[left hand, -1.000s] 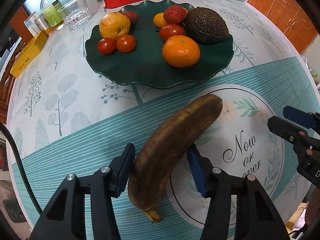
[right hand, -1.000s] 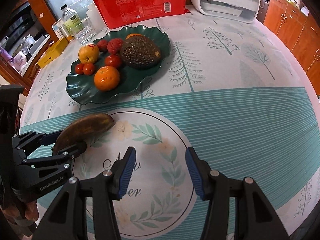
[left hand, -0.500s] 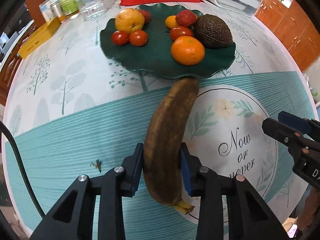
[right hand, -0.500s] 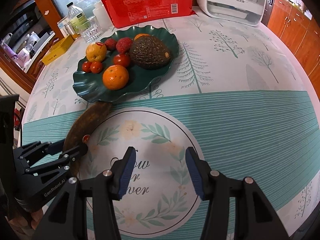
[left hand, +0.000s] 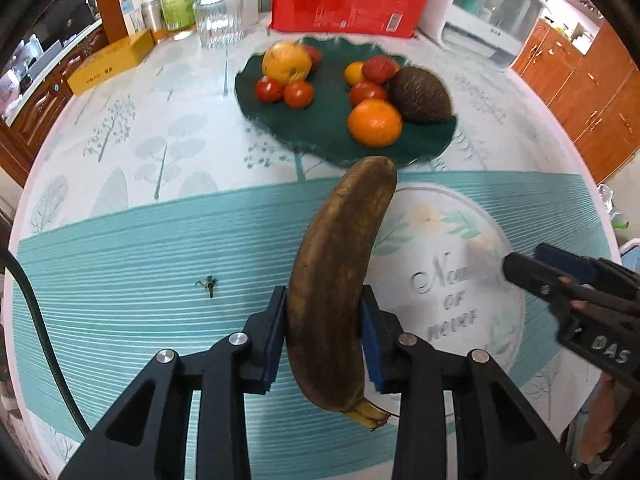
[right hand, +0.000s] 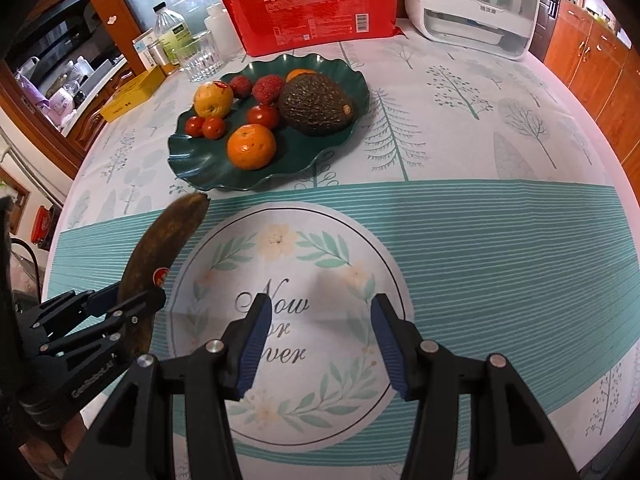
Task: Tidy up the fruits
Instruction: 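Lift the banana with the left tool onto the green plate and open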
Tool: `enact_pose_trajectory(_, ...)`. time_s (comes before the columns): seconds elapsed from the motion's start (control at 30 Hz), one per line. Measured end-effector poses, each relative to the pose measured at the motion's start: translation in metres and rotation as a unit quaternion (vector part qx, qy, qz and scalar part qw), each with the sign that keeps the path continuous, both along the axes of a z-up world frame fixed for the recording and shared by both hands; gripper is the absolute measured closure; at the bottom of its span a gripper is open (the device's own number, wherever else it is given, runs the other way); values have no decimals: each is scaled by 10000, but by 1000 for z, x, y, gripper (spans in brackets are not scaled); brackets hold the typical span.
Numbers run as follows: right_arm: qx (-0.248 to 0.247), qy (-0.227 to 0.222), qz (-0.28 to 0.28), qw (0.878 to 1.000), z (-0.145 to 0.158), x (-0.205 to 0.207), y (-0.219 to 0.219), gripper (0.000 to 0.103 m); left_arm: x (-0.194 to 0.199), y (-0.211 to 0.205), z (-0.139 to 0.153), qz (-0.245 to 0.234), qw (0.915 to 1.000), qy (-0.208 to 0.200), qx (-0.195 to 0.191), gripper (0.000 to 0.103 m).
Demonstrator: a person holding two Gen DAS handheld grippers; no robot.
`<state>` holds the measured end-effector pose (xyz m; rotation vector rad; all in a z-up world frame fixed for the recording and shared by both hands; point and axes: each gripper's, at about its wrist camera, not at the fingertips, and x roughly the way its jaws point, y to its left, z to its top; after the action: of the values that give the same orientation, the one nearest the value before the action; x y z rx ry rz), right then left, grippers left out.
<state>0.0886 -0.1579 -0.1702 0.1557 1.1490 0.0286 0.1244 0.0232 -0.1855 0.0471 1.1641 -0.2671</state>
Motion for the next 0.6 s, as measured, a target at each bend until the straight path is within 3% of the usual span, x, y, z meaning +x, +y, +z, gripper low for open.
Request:
enact_pose_trajectory(0.37, -115, -602, 112, 9981, 56, 24, -4, 51, 38, -16, 79, -46, 9979, -649, 32, 70)
enact_pose_trajectory(0.6, -208, -950, 96, 9952, 92, 58, -10, 51, 90, -25, 103, 118, 9962, -860, 63, 70)
